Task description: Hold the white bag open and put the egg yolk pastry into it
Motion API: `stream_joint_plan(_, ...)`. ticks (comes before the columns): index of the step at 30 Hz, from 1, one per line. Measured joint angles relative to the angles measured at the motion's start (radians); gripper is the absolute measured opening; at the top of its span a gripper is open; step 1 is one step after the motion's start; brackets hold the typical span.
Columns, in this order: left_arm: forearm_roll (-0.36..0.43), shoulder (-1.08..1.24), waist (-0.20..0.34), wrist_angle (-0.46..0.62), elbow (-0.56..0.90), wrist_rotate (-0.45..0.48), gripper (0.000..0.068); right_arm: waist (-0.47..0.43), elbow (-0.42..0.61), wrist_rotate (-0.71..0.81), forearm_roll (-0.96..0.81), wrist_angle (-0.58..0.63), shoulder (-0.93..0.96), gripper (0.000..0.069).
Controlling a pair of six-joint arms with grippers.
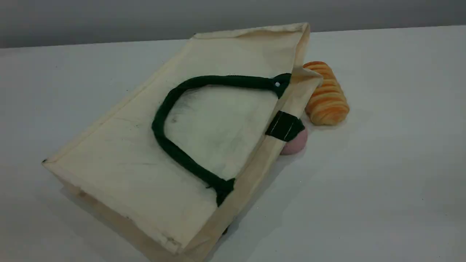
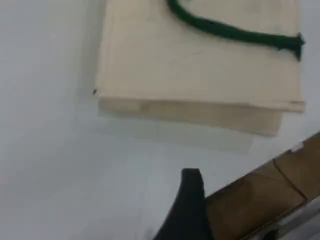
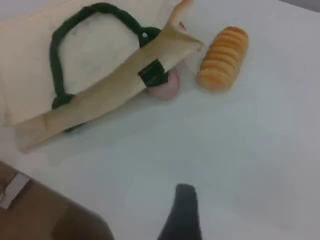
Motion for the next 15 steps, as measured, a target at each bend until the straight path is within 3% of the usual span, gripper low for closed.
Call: stream_joint_plan(15,0.007,-0.099,0.002,0.011,0.004,-0.012,0.0577,0.0,-0.001,0.0,-0.001,0.002,0.0,0.0586)
